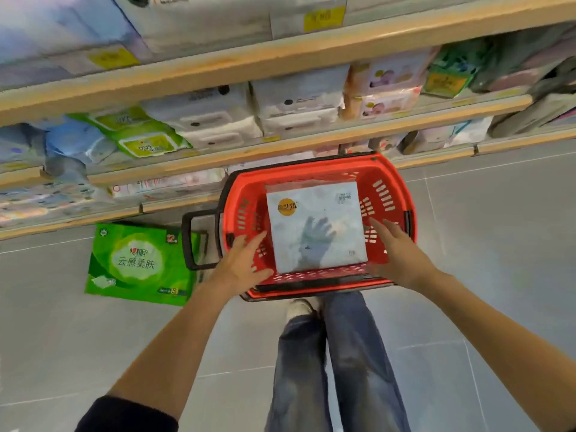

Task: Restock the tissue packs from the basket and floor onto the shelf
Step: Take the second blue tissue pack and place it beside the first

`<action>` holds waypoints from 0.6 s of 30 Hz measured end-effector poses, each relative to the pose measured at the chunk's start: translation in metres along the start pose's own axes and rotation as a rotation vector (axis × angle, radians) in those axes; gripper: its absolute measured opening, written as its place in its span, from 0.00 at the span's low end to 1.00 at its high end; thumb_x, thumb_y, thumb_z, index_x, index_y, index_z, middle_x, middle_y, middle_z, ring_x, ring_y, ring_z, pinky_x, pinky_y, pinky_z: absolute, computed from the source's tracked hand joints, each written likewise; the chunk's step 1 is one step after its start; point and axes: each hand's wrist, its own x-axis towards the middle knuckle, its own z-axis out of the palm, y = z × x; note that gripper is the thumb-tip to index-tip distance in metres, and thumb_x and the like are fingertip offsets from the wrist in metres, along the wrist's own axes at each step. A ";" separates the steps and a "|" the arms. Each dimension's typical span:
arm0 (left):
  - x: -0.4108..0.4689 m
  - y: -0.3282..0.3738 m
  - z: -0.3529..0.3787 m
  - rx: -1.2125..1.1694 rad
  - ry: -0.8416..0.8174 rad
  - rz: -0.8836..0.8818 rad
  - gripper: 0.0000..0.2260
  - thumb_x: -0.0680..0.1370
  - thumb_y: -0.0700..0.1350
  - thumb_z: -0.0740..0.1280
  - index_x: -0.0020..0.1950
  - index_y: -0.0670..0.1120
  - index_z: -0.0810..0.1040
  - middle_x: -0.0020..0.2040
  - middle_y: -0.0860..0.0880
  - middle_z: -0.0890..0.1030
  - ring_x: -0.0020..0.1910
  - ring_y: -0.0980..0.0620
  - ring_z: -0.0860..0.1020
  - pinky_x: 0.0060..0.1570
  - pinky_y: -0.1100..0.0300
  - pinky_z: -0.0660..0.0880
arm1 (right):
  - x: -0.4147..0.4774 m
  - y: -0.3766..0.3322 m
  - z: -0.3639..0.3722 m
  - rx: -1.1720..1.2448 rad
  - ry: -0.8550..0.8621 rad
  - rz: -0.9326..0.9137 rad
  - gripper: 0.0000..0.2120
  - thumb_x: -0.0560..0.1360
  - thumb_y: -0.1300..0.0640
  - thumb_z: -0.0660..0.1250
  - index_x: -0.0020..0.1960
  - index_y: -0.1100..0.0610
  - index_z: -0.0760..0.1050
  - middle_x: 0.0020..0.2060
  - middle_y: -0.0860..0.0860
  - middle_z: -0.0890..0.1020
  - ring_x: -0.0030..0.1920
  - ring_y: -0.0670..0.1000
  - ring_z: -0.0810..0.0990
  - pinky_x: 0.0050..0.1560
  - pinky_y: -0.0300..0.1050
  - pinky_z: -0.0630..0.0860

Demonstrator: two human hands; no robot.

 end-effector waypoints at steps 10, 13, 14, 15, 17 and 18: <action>0.130 -0.051 0.098 -0.144 0.112 -0.068 0.38 0.74 0.51 0.68 0.75 0.60 0.47 0.73 0.42 0.57 0.71 0.42 0.62 0.65 0.48 0.65 | 0.130 0.086 0.087 0.056 -0.031 -0.013 0.46 0.66 0.50 0.73 0.75 0.48 0.48 0.72 0.61 0.59 0.69 0.63 0.63 0.64 0.58 0.69; 0.152 -0.057 0.115 -0.284 0.159 -0.064 0.39 0.73 0.52 0.69 0.72 0.66 0.46 0.74 0.44 0.56 0.71 0.44 0.61 0.65 0.50 0.63 | 0.148 0.098 0.099 0.175 -0.027 -0.027 0.48 0.65 0.52 0.75 0.74 0.46 0.48 0.71 0.61 0.59 0.70 0.62 0.62 0.63 0.55 0.68; 0.158 -0.059 0.120 -0.309 0.154 -0.065 0.40 0.72 0.54 0.70 0.71 0.69 0.44 0.75 0.44 0.56 0.72 0.44 0.60 0.67 0.48 0.62 | 0.153 0.101 0.103 0.206 -0.026 -0.026 0.49 0.64 0.52 0.76 0.74 0.44 0.47 0.71 0.60 0.59 0.70 0.62 0.62 0.63 0.55 0.67; 0.163 -0.060 0.123 -0.321 0.131 -0.068 0.42 0.70 0.56 0.71 0.69 0.72 0.43 0.76 0.45 0.55 0.74 0.44 0.58 0.69 0.46 0.60 | 0.157 0.104 0.107 0.223 -0.031 -0.027 0.51 0.62 0.52 0.77 0.73 0.42 0.46 0.71 0.60 0.60 0.70 0.62 0.62 0.62 0.56 0.68; 0.171 -0.060 0.130 -0.337 0.082 -0.083 0.47 0.67 0.58 0.74 0.69 0.73 0.40 0.77 0.46 0.55 0.75 0.43 0.55 0.70 0.44 0.59 | 0.164 0.108 0.118 0.239 -0.054 -0.034 0.54 0.61 0.50 0.77 0.72 0.38 0.42 0.70 0.59 0.61 0.68 0.62 0.63 0.60 0.56 0.69; 0.173 -0.059 0.133 -0.340 0.082 -0.091 0.50 0.65 0.58 0.75 0.69 0.72 0.39 0.76 0.45 0.55 0.74 0.42 0.56 0.69 0.45 0.60 | 0.166 0.109 0.123 0.247 -0.065 -0.043 0.55 0.60 0.47 0.77 0.72 0.37 0.41 0.70 0.58 0.61 0.67 0.61 0.64 0.59 0.55 0.69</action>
